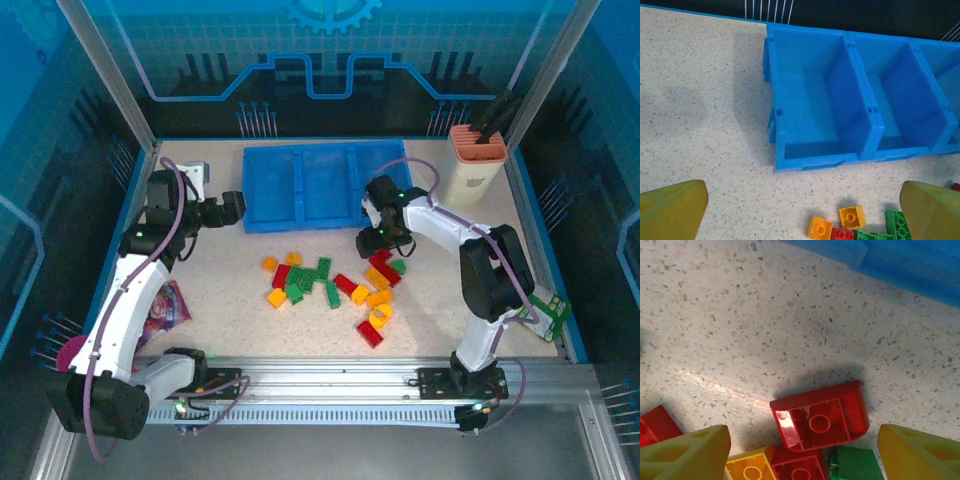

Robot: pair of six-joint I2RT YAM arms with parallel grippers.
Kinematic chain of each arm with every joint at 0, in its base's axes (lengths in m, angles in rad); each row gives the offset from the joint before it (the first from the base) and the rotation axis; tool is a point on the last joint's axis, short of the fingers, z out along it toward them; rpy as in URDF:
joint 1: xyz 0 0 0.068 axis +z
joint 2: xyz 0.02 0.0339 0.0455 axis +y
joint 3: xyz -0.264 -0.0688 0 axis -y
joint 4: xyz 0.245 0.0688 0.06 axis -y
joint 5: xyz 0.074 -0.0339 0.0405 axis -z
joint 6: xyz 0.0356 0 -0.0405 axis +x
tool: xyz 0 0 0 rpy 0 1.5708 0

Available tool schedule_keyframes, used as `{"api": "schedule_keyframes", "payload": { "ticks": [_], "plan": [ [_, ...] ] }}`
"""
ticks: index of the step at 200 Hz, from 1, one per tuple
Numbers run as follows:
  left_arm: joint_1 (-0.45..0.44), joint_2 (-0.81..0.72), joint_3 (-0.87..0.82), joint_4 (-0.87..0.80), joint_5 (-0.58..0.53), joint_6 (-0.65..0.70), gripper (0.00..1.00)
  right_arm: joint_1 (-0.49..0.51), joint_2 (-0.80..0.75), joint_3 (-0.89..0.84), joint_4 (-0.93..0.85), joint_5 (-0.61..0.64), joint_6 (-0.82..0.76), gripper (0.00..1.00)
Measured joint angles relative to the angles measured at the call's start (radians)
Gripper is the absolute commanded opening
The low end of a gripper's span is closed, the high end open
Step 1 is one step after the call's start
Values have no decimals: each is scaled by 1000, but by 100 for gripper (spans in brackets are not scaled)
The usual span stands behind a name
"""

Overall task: Sort the legos into containers by color
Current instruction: Pick up the lego from the center of the table.

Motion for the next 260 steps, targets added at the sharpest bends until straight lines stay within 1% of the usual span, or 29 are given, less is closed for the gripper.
{"api": "schedule_keyframes", "payload": {
  "ticks": [45, 102, 122, 139, 147, 164, 178, 236, 260],
  "plan": [
    [0, 0, 0, 0, 0, 0, 99, 0, 48, 0, 0, 9, -3, 88],
    [0, 0, 0, 0, 0, 0, 99, 0, 122, 1, -1, 57, -7, 89],
    [0, 0, 0, 0, 0, 0, 99, 0, 136, 12, -3, 61, -11, 86],
    [0, 0, 0, 0, 0, 0, 99, 1, 142, 14, -2, 55, -11, 80],
    [0, 0, 0, 0, 0, 0, 99, 2, 142, 15, -2, 51, -16, 75],
    [0, 0, 0, 0, 0, 0, 99, 2, 144, 18, -3, 47, -21, 63],
    [0, 0, 0, 0, 0, 0, 99, 3, 145, 24, -10, 46, -27, 58],
    [0, 0, 0, 0, 0, 0, 100, 0, 147, 43, -35, 59, -32, 54],
    [0, 0, 0, 0, 0, 0, 99, -25, 142, 95, -72, 84, -33, 54]
  ]
}}
